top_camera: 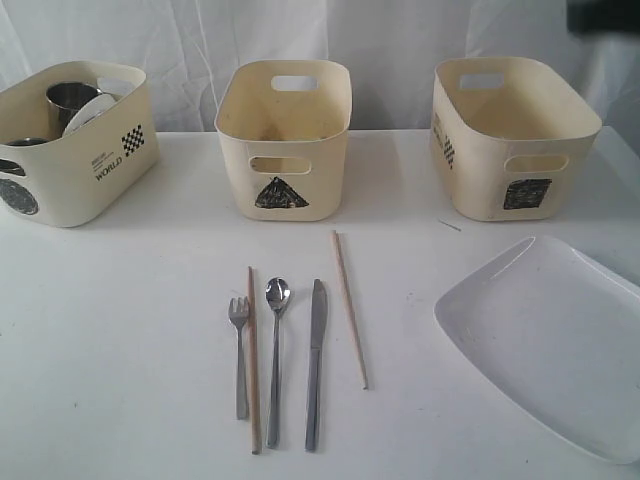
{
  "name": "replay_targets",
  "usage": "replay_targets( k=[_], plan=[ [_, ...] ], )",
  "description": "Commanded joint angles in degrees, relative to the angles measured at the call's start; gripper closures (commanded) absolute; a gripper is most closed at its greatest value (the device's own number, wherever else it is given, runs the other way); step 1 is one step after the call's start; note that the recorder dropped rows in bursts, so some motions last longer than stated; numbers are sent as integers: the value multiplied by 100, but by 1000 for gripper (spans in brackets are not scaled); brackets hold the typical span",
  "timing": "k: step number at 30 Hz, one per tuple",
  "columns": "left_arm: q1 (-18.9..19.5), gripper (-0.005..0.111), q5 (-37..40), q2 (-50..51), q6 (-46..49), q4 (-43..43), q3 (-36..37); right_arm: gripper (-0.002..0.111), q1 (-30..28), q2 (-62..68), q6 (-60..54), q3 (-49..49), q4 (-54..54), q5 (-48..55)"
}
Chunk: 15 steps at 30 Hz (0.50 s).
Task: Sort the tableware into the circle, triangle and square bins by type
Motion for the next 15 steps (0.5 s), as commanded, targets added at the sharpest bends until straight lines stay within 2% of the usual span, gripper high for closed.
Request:
replay_targets(
  k=[1,4,5,6,8,9,11,15],
  plan=[
    [-34,107,185,-27,-30,33,29,108,-15,912,-125,-235,143,3895],
    [-34,107,185,-27,-30,33,29,108,233,722,-2080,-259,2482,2894],
    [-34,107,185,-27,-30,33,29,108,383,599,-3069,-259,3679,2519],
    [-34,107,185,-27,-30,33,29,108,590,515,-4038,-259,4846,2205],
    [-34,107,185,-27,-30,33,29,108,1055,558,-5146,-330,6405,1924],
    [-34,107,185,-27,-30,33,29,108,1320,700,-5300,-442,6799,2003],
    [-34,107,185,-27,-30,33,29,108,1775,1155,-5194,-765,6857,2387],
    [-34,107,185,-27,-30,33,29,108,2388,2665,-5082,-2058,6843,3839]
  ],
)
